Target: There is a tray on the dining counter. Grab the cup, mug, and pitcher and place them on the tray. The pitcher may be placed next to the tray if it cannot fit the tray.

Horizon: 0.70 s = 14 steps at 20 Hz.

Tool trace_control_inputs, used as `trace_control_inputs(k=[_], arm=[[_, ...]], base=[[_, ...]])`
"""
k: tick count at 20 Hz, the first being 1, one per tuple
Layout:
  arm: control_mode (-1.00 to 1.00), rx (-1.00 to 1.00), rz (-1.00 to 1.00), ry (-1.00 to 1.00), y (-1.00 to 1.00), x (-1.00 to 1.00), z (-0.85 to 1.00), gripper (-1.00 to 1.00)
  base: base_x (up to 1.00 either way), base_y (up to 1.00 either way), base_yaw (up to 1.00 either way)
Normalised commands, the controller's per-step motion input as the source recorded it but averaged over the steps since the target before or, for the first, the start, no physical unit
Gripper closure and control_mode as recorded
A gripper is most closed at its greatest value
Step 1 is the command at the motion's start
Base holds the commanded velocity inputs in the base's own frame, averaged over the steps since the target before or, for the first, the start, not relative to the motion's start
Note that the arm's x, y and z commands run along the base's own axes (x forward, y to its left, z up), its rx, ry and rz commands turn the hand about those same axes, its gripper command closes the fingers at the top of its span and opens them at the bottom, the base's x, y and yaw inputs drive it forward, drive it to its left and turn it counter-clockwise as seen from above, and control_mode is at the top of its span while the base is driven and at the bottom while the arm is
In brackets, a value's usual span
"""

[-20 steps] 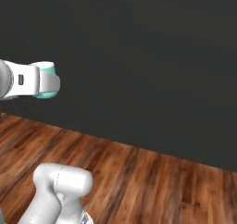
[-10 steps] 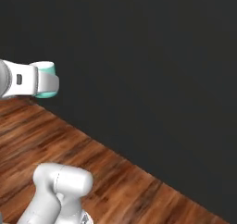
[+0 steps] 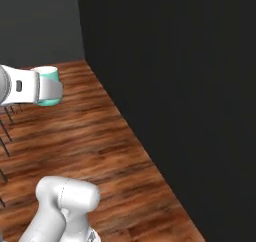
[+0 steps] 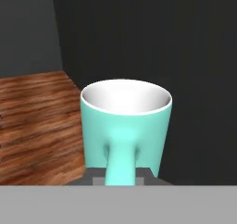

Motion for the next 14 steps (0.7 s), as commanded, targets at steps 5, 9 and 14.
trace_control_inputs(k=[5, 9, 14], arm=[[1.0, 0.0, 0.0, 0.0, 0.0, 0.0, 0.0, 1.0], [1.0, 0.0, 0.0, 0.0, 0.0, 0.0, 0.0, 1.0], [1.0, 0.0, 0.0, 0.0, 0.0, 0.0, 0.0, 1.0]], base=[[0.53, -0.4, 0.73], [0.68, -0.58, 0.58], [0.78, -0.77, 0.46]])
